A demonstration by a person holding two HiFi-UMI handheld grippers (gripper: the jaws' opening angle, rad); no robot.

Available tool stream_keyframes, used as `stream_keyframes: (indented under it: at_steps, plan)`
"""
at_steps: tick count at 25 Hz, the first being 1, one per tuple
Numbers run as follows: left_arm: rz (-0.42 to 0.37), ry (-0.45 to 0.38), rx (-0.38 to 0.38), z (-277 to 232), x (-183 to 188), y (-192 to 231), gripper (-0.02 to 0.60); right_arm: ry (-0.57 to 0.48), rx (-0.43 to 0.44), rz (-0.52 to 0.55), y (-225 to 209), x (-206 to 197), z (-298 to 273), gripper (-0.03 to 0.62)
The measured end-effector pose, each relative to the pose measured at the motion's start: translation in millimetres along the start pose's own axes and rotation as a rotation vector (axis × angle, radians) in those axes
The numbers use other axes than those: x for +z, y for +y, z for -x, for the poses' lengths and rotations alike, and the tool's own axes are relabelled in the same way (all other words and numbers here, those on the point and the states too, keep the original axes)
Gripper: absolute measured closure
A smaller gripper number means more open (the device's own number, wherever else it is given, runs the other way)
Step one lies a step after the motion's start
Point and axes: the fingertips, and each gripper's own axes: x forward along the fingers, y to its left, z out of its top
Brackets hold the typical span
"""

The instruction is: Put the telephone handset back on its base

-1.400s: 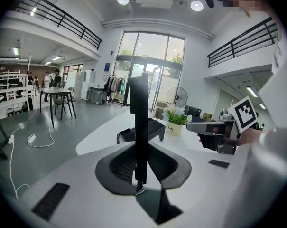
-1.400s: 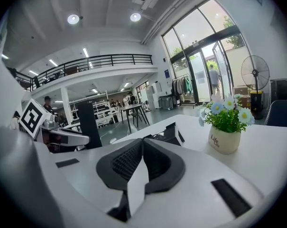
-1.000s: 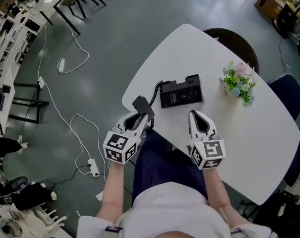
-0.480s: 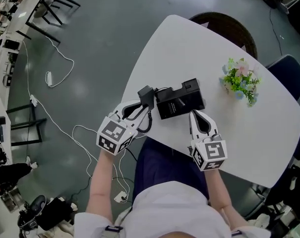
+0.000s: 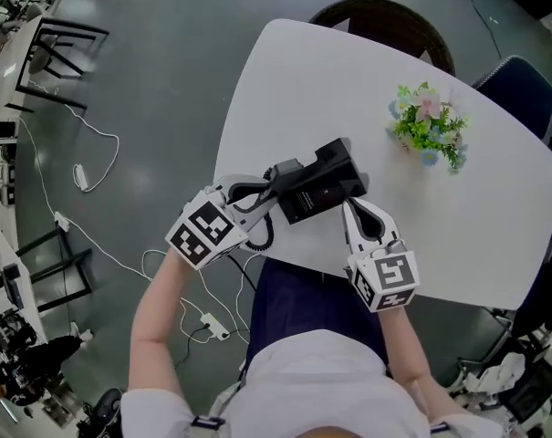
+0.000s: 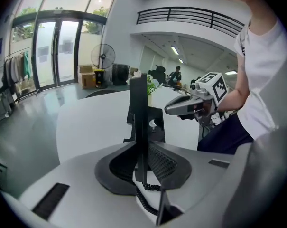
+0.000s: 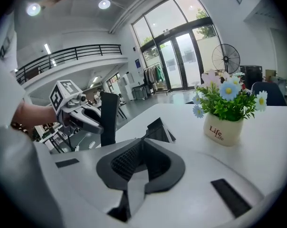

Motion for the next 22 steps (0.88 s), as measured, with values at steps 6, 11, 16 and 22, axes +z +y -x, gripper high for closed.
stream_keyframes:
  at_steps: [6,11,16,22]
  plan:
    - [-0.115,0.117,-0.194,-15,13,6,0.503,-0.001,-0.026,-0.03,-2,-4,1,0.557]
    - [-0.142,0.203,-0.333,-25,17,14,0.503,-0.008,-0.042,-0.047,1,-3,0,0.557]
    - [-0.155,0.283,-0.476,-29,17,15,0.503,-0.012,-0.077,-0.086,-2,-1,0,0.557]
    - [-0.181,0.402,-0.631,-37,6,13,0.503,-0.014,-0.116,-0.127,-6,-3,-4,0.557]
